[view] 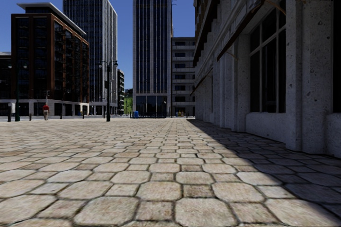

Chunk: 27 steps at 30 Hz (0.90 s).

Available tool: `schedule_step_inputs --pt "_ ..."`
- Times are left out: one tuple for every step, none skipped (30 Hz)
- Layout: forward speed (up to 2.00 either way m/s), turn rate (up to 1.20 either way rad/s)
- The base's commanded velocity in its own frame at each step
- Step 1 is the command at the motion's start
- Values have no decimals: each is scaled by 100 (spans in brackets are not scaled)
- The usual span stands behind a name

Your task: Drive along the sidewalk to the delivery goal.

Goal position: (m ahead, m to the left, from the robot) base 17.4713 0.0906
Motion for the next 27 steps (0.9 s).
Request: schedule_step_inputs --pt "200 0" --pt "200 0" --pt "200 0" --pt "200 0" --pt "200 0" --pt "200 0" --pt "200 0" --pt "200 0" --pt "200 0" --pt "200 0" --pt "200 0" --pt "200 0" --pt "200 0" --pt "200 0" --pt "200 0" --pt "200 0" --pt "200 0" --pt "200 0" --pt "200 0" --pt "200 0" --pt "200 0" --pt "200 0" --pt "200 0" --pt "200 0" --pt "200 0" --pt "200 0" --pt "200 0"
